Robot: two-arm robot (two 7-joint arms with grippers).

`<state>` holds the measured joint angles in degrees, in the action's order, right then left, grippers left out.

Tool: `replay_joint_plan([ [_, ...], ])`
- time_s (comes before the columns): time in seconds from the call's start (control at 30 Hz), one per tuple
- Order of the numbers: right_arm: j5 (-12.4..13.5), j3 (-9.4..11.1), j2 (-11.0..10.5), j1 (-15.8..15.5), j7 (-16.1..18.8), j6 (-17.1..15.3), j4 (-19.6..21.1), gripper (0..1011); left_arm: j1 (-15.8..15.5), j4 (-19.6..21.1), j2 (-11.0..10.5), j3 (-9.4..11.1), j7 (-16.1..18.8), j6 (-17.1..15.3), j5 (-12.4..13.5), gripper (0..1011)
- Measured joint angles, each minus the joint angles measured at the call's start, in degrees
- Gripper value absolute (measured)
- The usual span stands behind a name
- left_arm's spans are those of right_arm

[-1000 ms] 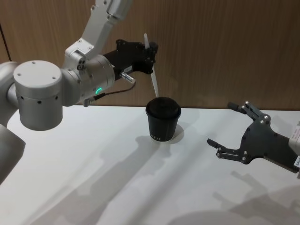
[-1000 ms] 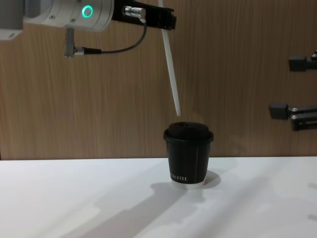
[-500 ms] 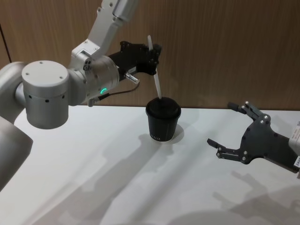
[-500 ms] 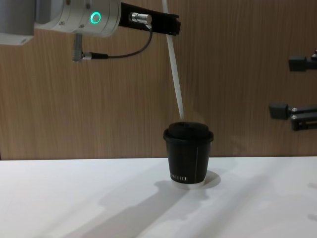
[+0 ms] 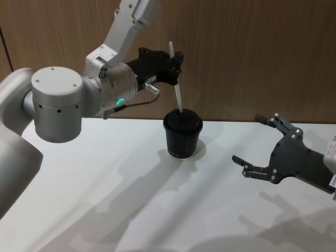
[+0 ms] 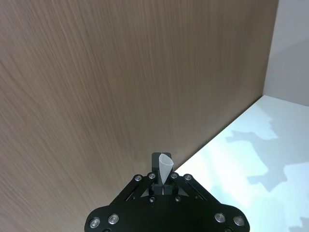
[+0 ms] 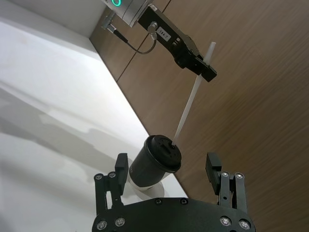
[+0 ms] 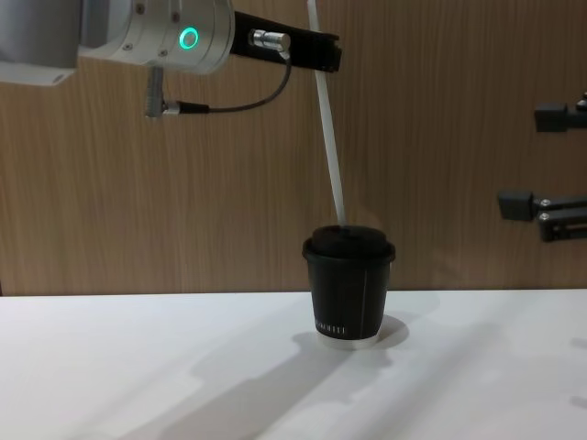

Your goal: Pick up the straw with one hand, pass it to the other hand, and insert it into the cup.

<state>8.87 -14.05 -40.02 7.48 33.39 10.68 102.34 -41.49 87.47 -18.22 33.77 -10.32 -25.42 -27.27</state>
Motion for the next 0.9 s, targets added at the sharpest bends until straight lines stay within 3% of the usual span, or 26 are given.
replay_joint_plan([
  [0.9,0.00,0.00,0.00,0.00,0.00,0.00,0.00,1001,-1.01,-1.90,1.70,1.02,-0.12,-1.35,2.65,5],
])
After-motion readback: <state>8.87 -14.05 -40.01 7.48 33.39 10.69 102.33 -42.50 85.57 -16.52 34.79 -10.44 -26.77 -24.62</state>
